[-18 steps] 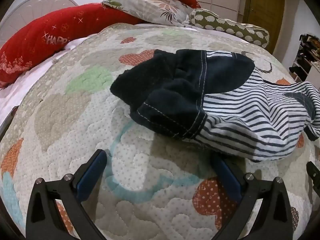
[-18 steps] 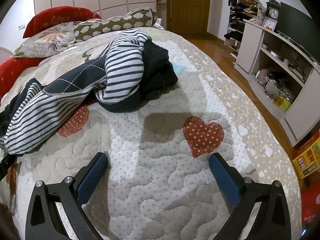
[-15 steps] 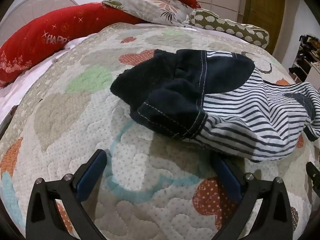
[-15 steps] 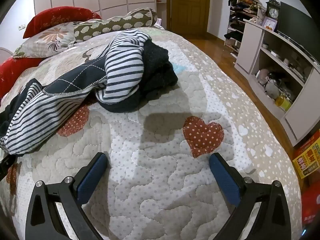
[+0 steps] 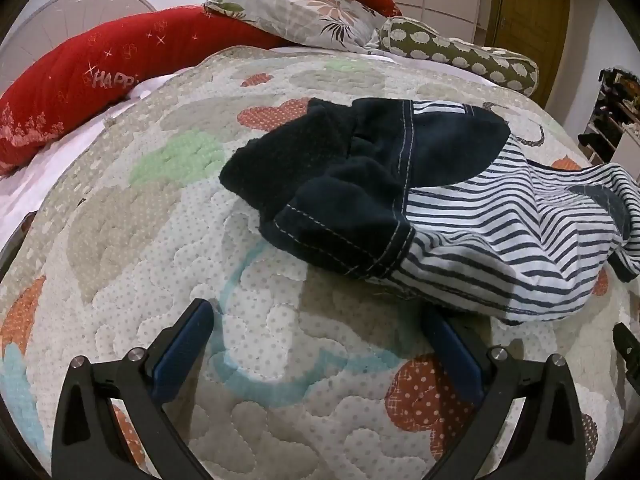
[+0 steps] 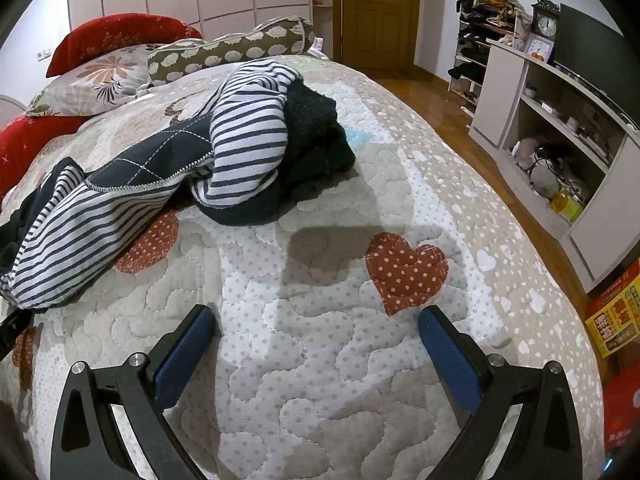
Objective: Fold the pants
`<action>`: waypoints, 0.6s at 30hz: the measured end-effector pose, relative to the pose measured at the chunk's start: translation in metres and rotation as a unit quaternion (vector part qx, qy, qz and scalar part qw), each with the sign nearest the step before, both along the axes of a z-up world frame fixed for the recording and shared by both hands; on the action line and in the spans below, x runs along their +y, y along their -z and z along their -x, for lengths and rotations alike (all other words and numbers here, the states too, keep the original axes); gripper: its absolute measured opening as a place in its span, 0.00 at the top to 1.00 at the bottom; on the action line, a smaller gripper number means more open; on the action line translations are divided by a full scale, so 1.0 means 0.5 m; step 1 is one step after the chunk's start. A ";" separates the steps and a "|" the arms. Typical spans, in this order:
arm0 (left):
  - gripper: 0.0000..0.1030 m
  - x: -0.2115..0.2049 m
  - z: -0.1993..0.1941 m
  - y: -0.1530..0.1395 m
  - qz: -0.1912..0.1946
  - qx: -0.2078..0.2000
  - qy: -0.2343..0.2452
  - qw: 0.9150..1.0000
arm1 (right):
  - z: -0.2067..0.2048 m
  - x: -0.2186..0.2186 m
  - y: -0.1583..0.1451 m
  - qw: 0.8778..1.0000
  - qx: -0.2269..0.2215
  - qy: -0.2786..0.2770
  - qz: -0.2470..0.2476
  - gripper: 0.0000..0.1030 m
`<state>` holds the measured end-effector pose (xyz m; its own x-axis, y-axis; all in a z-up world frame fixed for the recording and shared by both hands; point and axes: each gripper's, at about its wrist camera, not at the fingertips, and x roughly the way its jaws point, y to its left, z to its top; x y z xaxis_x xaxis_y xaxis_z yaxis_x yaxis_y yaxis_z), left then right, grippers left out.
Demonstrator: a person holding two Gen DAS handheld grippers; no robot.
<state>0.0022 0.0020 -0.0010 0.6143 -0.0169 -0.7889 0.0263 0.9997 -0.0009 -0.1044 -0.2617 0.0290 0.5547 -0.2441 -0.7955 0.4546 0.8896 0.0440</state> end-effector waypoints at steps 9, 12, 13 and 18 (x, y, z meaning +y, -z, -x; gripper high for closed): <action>0.00 0.014 0.006 0.001 0.021 0.009 0.025 0.999 | 0.001 0.000 -0.003 1.000 0.000 0.000 0.001 0.00; 0.00 0.018 0.032 0.002 0.019 0.004 0.031 0.999 | 0.008 -0.003 -0.003 1.000 0.000 -0.002 -0.006 0.00; 0.00 0.018 0.044 0.003 0.012 0.003 0.036 0.999 | 0.009 -0.004 -0.005 1.000 0.003 -0.005 -0.010 0.00; 0.00 0.032 0.105 0.006 -0.006 -0.019 0.048 0.999 | 0.034 -0.001 -0.014 0.997 0.040 -0.052 -0.029 0.00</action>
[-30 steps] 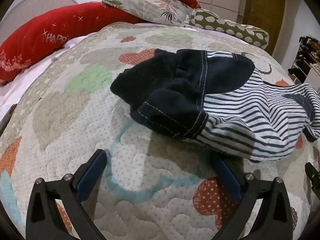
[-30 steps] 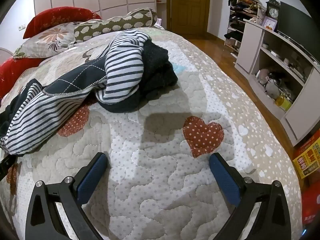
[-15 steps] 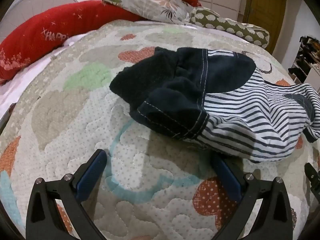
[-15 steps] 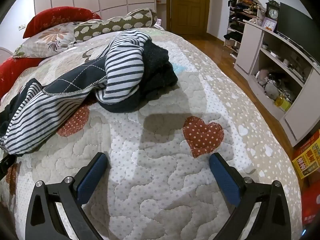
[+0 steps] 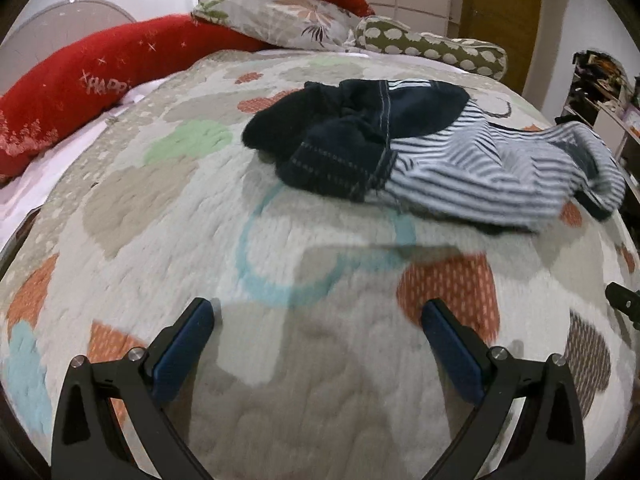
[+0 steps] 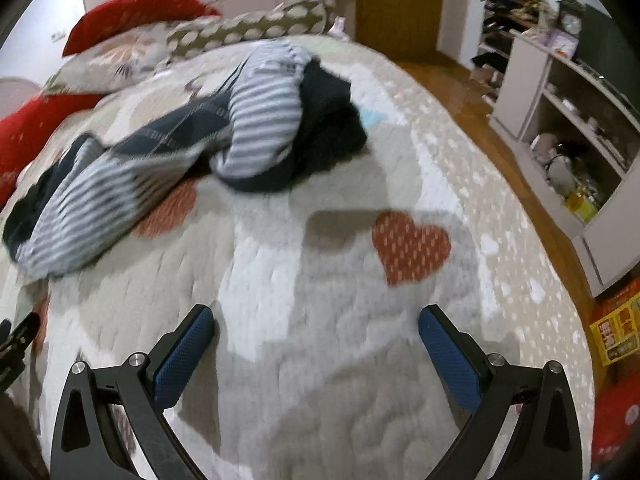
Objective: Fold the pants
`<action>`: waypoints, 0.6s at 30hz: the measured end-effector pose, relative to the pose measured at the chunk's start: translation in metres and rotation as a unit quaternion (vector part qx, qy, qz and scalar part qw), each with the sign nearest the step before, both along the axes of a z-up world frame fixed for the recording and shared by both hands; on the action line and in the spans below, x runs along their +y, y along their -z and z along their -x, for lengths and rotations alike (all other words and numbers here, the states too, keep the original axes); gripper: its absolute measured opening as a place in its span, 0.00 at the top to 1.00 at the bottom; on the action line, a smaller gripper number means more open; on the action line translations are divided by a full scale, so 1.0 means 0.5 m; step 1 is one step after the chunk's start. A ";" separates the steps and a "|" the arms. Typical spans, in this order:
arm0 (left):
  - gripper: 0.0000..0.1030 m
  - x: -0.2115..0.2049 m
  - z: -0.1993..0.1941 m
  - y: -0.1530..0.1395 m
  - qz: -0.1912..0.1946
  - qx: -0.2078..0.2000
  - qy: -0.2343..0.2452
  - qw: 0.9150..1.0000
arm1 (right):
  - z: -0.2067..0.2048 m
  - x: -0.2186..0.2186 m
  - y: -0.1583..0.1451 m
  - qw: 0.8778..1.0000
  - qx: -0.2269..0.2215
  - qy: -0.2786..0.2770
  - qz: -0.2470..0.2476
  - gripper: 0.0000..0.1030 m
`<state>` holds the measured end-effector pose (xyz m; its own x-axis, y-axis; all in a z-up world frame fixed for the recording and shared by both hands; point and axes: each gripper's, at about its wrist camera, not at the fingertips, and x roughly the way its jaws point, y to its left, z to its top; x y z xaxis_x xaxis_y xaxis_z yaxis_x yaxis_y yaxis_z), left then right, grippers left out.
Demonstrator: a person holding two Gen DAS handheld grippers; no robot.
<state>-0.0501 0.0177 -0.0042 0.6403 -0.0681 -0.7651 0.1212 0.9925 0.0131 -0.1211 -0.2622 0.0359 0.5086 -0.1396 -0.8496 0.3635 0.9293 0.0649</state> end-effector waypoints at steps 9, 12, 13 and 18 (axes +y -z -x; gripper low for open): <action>0.00 -0.005 0.036 0.005 -0.019 -0.032 -0.008 0.999 | 0.044 0.029 0.023 0.999 -0.023 -0.011 0.032 0.00; 0.00 -0.012 0.048 0.001 -0.040 -0.051 -0.014 0.998 | 0.044 0.030 0.021 0.999 -0.027 -0.010 0.032 0.00; 0.00 -0.018 0.058 -0.001 -0.053 -0.064 -0.016 0.996 | 0.044 0.032 0.020 0.999 -0.027 -0.010 0.033 0.00; 0.00 -0.034 0.063 -0.006 -0.095 -0.085 -0.012 0.992 | 0.042 0.027 0.014 0.999 -0.018 -0.002 0.028 0.00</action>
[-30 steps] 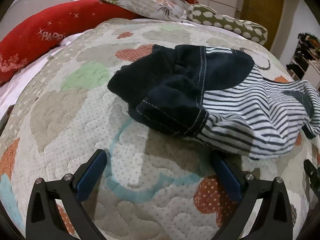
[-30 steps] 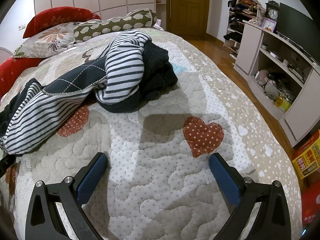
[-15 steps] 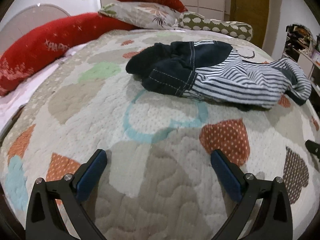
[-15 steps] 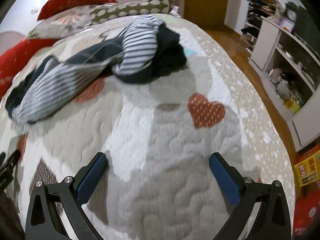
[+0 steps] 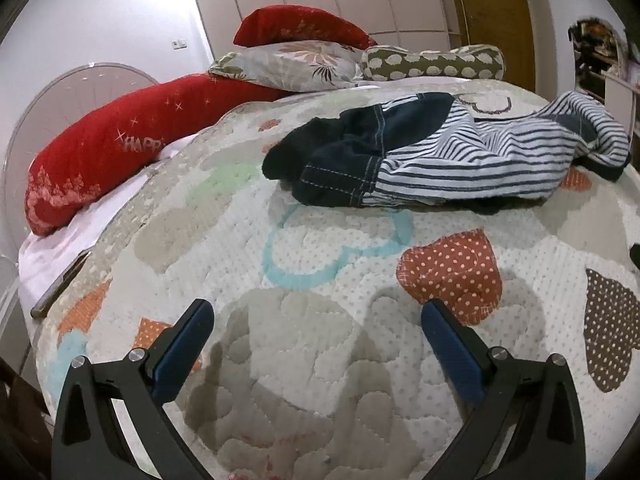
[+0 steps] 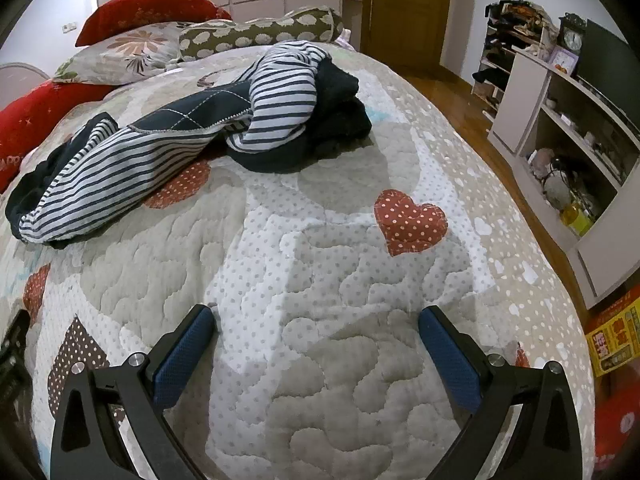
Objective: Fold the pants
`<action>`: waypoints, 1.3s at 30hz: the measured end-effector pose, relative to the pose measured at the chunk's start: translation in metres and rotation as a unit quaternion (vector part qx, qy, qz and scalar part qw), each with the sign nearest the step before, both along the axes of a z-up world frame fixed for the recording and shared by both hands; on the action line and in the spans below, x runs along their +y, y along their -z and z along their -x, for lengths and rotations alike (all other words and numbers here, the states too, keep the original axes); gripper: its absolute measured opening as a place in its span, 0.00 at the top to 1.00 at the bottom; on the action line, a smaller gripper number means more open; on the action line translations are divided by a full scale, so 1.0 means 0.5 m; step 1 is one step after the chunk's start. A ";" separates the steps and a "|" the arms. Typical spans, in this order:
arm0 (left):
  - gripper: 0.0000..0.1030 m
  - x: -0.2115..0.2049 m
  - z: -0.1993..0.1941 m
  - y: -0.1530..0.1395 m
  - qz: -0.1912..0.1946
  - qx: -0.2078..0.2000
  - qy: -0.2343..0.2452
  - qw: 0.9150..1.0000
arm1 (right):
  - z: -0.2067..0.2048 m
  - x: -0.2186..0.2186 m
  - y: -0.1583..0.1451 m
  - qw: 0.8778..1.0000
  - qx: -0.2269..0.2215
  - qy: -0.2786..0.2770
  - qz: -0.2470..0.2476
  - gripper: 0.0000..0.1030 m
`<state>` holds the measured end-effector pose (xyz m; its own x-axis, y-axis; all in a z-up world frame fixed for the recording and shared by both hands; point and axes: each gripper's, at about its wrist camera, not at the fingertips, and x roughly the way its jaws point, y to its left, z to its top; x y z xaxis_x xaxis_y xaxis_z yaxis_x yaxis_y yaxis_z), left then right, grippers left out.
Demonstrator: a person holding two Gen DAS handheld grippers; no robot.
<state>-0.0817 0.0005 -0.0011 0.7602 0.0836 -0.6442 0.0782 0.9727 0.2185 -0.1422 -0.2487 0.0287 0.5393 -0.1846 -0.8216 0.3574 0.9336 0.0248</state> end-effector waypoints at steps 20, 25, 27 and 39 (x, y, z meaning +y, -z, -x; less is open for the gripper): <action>0.00 0.042 -0.019 0.005 0.082 0.038 0.001 0.996 | -0.002 0.001 0.005 1.000 -0.009 0.004 0.006 0.00; 0.00 0.043 -0.019 0.005 0.082 0.038 0.001 0.996 | 0.002 0.001 0.006 1.000 -0.010 0.005 0.004 0.00; 0.00 0.039 -0.018 0.005 0.082 0.038 0.000 0.996 | 0.006 -0.003 0.006 1.000 -0.012 0.005 0.000 0.00; 0.00 0.046 -0.060 -0.006 0.100 0.108 0.013 0.989 | -0.008 -0.013 0.000 1.000 -0.003 0.001 -0.014 0.00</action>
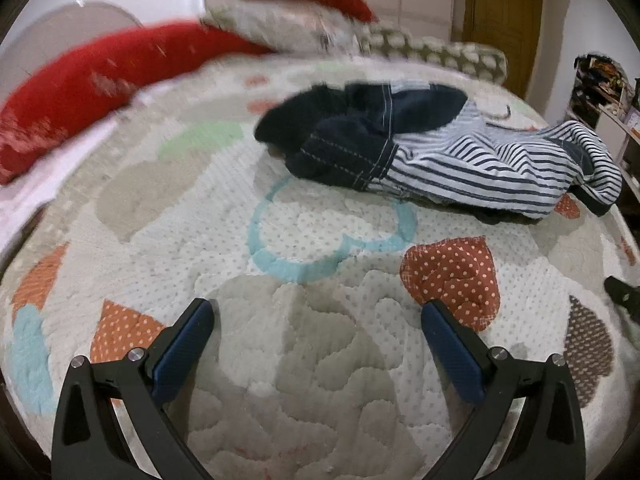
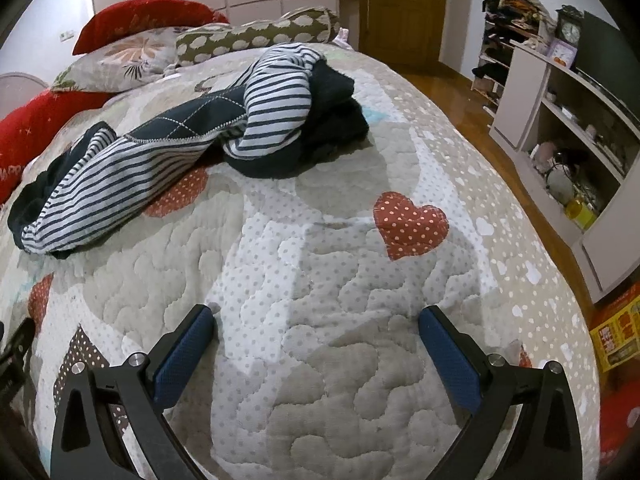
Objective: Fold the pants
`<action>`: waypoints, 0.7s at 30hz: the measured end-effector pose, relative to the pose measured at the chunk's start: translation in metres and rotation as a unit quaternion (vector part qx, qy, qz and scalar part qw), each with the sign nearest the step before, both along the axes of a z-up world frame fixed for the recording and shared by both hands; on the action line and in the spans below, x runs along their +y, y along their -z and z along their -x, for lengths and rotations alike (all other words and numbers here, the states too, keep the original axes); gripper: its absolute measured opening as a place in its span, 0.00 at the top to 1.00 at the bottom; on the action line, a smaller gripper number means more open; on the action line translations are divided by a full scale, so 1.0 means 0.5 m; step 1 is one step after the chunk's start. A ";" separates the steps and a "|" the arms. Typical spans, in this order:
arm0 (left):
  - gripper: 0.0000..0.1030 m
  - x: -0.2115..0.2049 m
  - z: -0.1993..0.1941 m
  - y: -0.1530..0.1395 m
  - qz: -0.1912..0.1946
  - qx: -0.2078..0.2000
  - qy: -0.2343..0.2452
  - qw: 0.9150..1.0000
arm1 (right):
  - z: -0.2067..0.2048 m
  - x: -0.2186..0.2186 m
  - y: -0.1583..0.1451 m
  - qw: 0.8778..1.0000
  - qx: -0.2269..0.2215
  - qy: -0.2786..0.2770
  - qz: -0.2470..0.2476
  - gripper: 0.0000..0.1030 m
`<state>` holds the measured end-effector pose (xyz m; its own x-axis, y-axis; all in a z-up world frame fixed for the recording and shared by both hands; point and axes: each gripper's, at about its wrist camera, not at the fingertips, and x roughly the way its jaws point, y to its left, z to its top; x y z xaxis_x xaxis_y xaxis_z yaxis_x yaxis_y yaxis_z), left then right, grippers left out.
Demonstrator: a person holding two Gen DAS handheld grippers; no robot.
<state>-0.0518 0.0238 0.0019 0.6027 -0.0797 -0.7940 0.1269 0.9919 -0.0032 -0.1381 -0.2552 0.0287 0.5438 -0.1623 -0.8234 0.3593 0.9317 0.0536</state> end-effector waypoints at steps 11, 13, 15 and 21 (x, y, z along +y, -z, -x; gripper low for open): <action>0.02 0.047 -0.146 -0.179 0.148 0.056 0.132 0.979 | -0.045 -0.087 -0.128 0.997 -0.024 -0.078 0.003 0.13; 0.02 0.002 -0.194 -0.187 0.130 0.062 0.175 0.974 | -0.096 -0.106 -0.162 0.995 -0.039 -0.094 0.025 0.13; 0.02 -0.048 -0.250 -0.175 0.100 0.092 0.217 0.967 | -0.153 -0.112 -0.170 0.992 -0.034 -0.116 0.035 0.14; 0.02 -0.140 -0.373 -0.134 0.060 0.106 0.256 0.959 | -0.312 -0.139 -0.158 0.989 -0.012 -0.142 0.040 0.18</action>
<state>0.1346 -0.0464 0.0691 0.2852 -0.4209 -0.8611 0.5815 0.7902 -0.1937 0.0179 -0.3246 0.1078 0.5964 -0.0653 -0.8000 0.0826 0.9964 -0.0198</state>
